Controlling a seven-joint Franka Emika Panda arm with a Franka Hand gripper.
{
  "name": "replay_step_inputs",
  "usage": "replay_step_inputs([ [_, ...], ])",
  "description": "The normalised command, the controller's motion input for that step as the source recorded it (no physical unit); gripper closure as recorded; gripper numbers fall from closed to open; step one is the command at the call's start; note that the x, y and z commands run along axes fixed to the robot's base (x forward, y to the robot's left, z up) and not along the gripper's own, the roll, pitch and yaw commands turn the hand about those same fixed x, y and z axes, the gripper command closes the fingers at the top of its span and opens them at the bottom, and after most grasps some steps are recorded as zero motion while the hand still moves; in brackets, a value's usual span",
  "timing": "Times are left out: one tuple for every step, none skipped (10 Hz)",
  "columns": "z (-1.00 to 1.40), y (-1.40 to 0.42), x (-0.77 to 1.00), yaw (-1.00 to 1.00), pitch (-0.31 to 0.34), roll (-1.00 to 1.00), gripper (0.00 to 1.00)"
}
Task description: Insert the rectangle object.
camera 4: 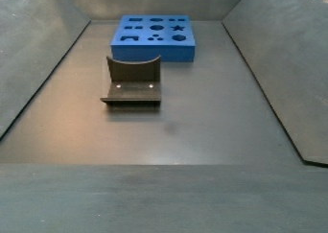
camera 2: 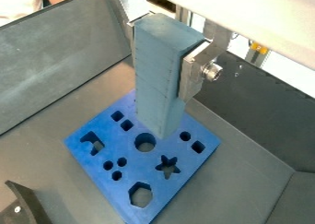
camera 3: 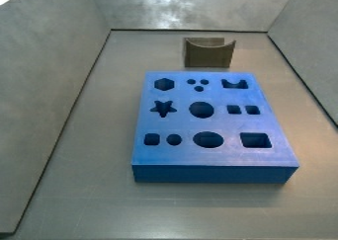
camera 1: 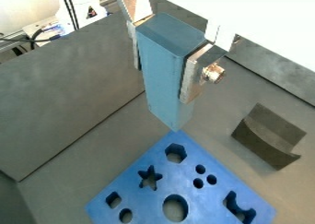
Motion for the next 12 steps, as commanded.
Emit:
replay_step_inputs([
  [-1.0,-0.03,0.64,0.09,0.181,0.37,1.0],
  [-1.0,-0.06,0.72,0.07,0.134,0.32,1.0],
  [-0.83,-0.06,0.73,0.05,0.086,0.23,1.0],
  [-0.6,-0.04,0.65,0.04,0.063,0.18,1.0],
  [-0.45,-0.04,0.59,0.04,0.048,0.15,1.0],
  [-0.16,-0.03,0.46,0.03,0.032,0.12,1.0],
  [-0.06,-0.02,0.35,0.03,0.037,0.12,1.0],
  [-0.03,-0.02,0.21,0.02,0.052,0.12,1.0],
  [1.0,0.12,-0.43,-0.29,0.103,-0.2,1.0],
  [1.0,0.12,-0.49,-0.26,0.091,-0.22,1.0],
  [1.0,0.14,-0.51,-0.21,0.054,-0.24,1.0],
  [0.74,0.14,-0.43,-0.11,0.012,-0.21,1.0],
])
